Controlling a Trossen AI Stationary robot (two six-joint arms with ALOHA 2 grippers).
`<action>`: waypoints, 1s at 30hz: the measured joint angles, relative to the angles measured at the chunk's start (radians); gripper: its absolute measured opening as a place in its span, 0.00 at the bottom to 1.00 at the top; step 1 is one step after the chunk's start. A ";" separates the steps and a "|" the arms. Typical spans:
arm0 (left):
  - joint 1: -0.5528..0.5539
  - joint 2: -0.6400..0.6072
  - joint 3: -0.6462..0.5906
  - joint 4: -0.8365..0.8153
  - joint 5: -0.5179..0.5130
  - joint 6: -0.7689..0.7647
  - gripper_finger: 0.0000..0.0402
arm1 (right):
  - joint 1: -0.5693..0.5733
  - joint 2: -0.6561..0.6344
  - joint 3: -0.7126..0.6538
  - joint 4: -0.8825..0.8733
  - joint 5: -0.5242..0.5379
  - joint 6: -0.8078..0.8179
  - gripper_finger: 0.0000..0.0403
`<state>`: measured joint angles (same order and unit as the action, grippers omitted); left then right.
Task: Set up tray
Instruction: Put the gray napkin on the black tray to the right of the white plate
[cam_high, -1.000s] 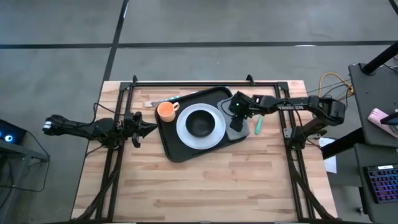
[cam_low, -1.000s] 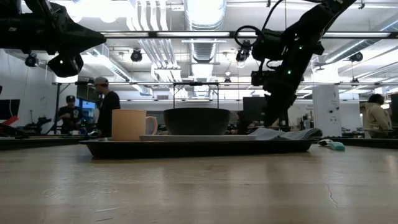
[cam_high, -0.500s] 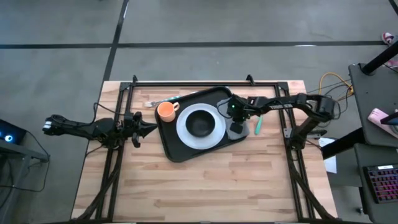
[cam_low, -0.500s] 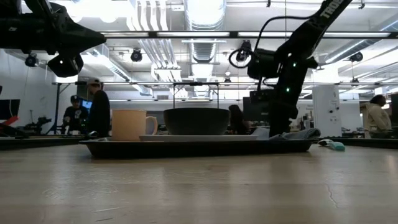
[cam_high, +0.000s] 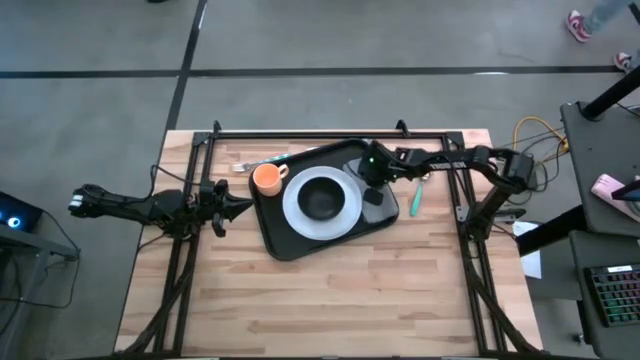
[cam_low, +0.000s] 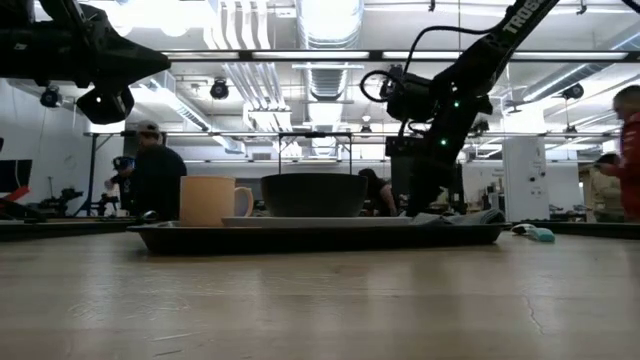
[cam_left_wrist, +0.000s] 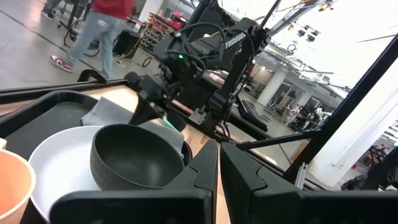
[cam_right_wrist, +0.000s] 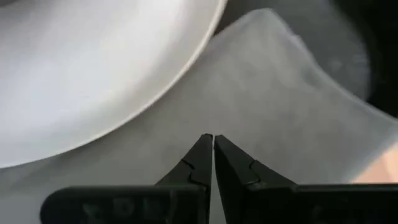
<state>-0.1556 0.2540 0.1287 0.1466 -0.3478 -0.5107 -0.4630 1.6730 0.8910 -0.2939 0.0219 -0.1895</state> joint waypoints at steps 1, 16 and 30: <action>0.000 0.000 0.000 0.000 0.000 0.000 0.00 | -0.011 0.000 0.001 0.006 -0.001 -0.003 0.02; 0.000 0.000 0.001 0.000 0.000 -0.008 0.00 | -0.090 0.014 -0.002 -0.040 -0.156 -0.047 0.02; 0.000 0.000 0.001 0.000 -0.007 -0.028 0.00 | -0.091 0.117 0.056 -0.009 -0.184 -0.081 0.02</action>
<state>-0.1555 0.2539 0.1299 0.1467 -0.3550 -0.5385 -0.5537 1.7896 0.9474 -0.3029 -0.1619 -0.2707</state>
